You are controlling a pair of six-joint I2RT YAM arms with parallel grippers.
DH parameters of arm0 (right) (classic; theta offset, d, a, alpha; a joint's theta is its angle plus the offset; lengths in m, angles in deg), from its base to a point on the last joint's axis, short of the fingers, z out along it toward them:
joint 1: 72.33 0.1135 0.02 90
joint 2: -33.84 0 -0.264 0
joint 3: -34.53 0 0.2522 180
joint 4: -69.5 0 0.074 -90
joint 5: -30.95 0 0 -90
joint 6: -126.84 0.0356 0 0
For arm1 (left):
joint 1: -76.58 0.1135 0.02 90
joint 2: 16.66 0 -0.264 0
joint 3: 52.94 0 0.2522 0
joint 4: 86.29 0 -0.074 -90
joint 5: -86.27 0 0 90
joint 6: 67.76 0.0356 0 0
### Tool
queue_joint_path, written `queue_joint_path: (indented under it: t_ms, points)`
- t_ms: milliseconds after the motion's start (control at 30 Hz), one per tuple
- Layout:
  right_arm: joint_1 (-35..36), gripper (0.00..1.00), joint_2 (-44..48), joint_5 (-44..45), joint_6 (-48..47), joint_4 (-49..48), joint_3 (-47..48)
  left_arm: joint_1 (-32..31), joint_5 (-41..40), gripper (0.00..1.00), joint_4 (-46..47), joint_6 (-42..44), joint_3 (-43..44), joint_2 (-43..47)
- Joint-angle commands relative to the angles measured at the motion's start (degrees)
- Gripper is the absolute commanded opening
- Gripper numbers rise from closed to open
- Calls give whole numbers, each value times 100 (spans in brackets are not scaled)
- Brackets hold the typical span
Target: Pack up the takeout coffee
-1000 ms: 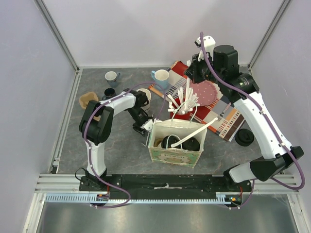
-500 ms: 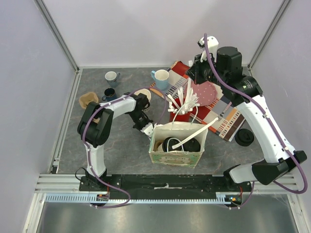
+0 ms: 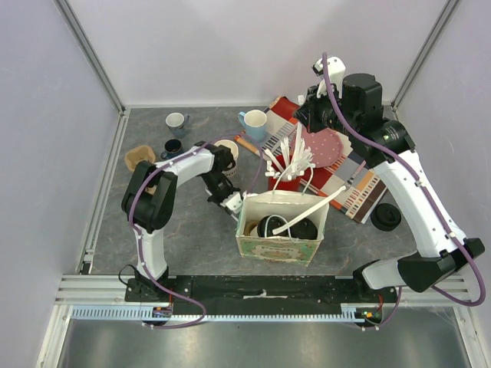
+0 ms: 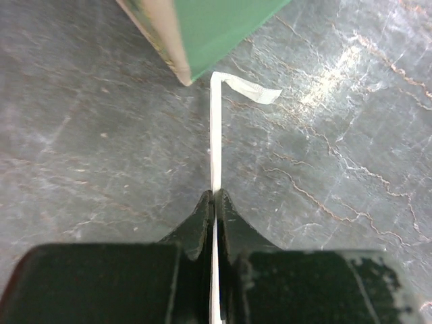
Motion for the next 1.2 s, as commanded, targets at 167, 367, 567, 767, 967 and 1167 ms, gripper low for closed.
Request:
queue_joint_path:
  t_ms: [167,367,567,767,967,1167]
  points:
    - [-10,0,71,180,-134,-507,16,228,507,2,-1326,1955,1263,291]
    - [-27,0,167,206,-161,-744,-124,315,401,2,-1678,1535,1281,510]
    - [-45,0,203,443,-143,-1139,-195,491,533,2,-1537,295,1465,1020]
    - [-45,0,194,576,-56,-1772,-415,728,647,2,-1625,-743,1755,1468]
    - [-54,0,421,233,-20,-1843,-642,799,559,2,-1784,-1182,1694,1863]
    - [-98,0,668,189,-91,-1843,-1012,1097,1523,2,-1327,-3236,2929,1952]
